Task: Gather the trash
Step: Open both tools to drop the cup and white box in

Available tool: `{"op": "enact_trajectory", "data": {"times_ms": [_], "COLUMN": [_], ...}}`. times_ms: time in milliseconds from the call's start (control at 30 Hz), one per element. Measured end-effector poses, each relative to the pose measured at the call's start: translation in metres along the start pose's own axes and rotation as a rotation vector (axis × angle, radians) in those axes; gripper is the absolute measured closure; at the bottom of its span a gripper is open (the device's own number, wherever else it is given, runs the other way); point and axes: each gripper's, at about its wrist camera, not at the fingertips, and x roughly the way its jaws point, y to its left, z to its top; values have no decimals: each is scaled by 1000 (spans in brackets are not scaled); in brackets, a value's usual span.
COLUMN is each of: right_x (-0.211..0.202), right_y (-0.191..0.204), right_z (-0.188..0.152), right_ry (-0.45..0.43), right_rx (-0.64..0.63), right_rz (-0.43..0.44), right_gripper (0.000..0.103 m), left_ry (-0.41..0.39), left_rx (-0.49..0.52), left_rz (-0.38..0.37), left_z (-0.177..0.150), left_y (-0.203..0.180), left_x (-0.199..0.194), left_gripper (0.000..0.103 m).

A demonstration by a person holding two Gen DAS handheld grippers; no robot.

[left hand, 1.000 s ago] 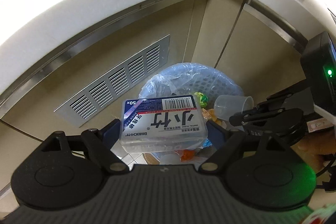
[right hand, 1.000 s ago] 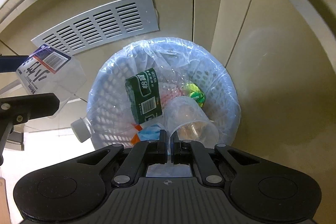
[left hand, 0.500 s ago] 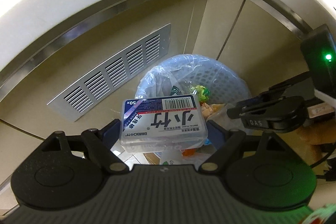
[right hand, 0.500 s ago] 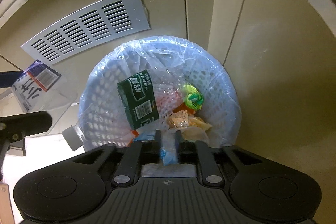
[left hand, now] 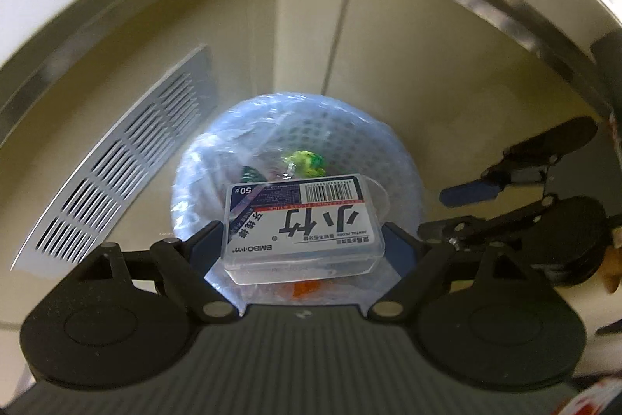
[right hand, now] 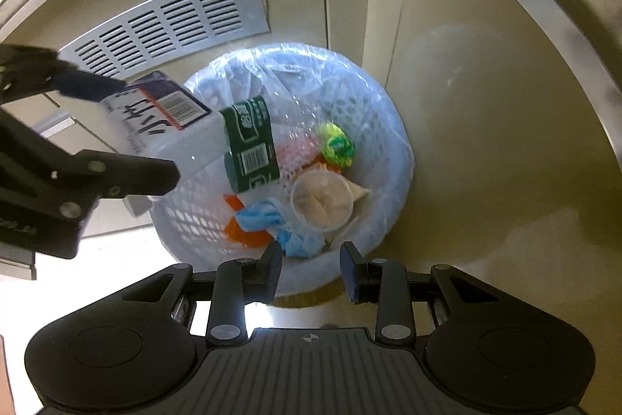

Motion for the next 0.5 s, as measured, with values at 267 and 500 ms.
{"op": "enact_trajectory", "data": {"times_ms": [267, 500], "right_x": [-1, 0], "right_y": [-13, -17], "right_z": [-8, -14], "right_ry": [2, -3], "right_rx": [37, 61], "right_rz": [3, 9], "right_gripper": [69, 69], "left_ry": [38, 57], "left_rx": [133, 135], "left_rz": [-34, -33], "left_z": [7, 9], "left_y": [-13, -14], "left_x": [24, 34], "left_gripper": [18, 13]}}
